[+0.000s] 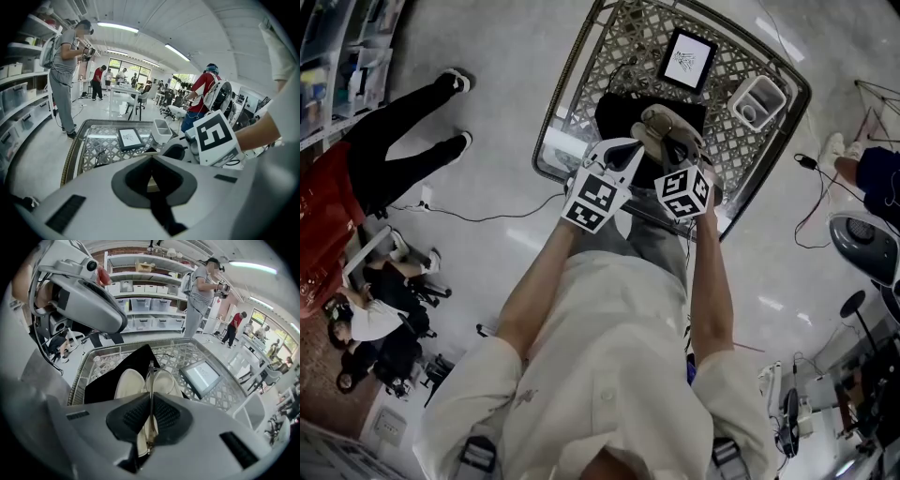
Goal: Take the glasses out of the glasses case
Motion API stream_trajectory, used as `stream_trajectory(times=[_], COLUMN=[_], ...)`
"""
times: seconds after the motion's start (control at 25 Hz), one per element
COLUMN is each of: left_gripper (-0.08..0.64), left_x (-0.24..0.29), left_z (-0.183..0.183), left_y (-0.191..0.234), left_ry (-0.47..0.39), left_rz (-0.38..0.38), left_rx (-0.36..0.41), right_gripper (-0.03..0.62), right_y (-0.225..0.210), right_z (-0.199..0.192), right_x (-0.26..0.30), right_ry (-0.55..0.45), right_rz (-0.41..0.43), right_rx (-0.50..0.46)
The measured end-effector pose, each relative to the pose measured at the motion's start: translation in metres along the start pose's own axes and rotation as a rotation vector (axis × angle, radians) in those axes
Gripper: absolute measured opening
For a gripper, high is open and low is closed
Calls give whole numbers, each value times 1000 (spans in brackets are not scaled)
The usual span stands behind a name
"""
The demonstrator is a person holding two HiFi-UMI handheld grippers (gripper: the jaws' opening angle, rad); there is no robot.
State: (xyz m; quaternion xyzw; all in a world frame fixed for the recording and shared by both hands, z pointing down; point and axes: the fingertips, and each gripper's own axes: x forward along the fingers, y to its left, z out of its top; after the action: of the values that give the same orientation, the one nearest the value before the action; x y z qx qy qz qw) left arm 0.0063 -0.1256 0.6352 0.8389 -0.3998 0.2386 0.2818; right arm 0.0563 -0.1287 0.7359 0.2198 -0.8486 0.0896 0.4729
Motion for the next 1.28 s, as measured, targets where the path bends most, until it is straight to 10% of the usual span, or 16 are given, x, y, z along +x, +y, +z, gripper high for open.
stream_trajectory(times=[1.28], left_gripper=[12], left_x=[-25], left_z=[74], left_y=[-11], left_ry=[-96], left_rz=[-102], left_rx=[191], right_gripper=[17], right_y=[-41], right_z=[65], right_x=[-120], right_ry=[-210], right_rz=[-292], right_rx=[150])
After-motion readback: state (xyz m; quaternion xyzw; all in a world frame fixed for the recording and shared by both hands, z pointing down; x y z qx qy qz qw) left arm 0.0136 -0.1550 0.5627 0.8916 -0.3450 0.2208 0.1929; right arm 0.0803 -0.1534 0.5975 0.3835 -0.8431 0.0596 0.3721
